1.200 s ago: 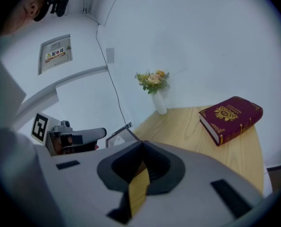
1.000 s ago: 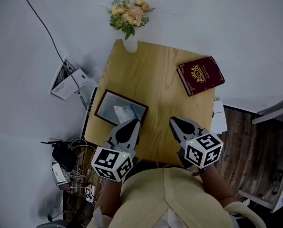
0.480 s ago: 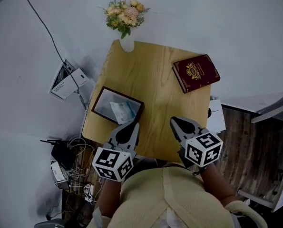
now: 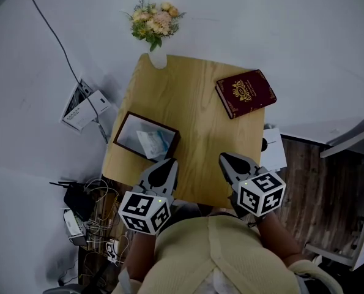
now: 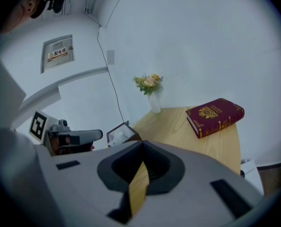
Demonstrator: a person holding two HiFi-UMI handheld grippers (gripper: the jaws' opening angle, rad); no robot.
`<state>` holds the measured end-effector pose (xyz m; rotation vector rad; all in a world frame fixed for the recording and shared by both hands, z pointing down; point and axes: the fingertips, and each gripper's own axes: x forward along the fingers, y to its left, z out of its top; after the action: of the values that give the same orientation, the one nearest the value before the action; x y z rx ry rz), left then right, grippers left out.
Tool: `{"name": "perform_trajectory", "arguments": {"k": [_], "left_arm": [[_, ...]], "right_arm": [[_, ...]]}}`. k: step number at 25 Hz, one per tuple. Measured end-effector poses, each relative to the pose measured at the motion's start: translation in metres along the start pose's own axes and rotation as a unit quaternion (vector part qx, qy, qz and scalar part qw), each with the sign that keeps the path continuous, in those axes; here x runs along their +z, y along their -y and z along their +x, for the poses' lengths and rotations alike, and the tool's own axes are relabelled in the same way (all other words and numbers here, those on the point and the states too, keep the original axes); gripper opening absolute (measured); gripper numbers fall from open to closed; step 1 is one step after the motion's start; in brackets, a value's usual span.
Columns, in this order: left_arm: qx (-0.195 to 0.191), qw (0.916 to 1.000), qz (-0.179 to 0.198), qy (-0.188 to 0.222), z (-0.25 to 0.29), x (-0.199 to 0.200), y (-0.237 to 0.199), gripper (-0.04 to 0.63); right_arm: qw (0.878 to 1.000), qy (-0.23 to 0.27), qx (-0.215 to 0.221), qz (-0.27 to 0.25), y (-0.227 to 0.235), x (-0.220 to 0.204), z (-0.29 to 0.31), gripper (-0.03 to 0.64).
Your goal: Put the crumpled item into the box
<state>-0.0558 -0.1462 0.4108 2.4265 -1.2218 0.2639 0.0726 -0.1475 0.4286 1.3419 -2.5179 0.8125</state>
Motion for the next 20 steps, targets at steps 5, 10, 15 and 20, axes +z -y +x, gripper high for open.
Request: {"name": "perform_trajectory", "arguments": {"k": [5,10,15,20], "left_arm": [[0.002,1.0000,0.002,-0.006,-0.0024,-0.0044,0.0033,0.026],[0.004,0.9999,0.001,-0.010,-0.0060,-0.0090,0.0036,0.026],[0.007,1.0000,-0.002,-0.007,-0.0086,-0.0091,0.0027,0.026],[0.002,1.0000,-0.005,0.003,-0.0062,-0.0038,0.0050,0.026]], "right_arm": [[1.000,0.001,-0.001,0.001,0.0016,-0.0030,-0.0049,0.029],[1.000,0.004,-0.002,0.004,0.0015,-0.0057,-0.0080,0.029],[1.000,0.007,-0.003,0.006,0.0013,-0.0054,-0.0097,0.029],[1.000,0.008,-0.002,0.010,-0.0006,-0.0059,-0.0091,0.029]]}}
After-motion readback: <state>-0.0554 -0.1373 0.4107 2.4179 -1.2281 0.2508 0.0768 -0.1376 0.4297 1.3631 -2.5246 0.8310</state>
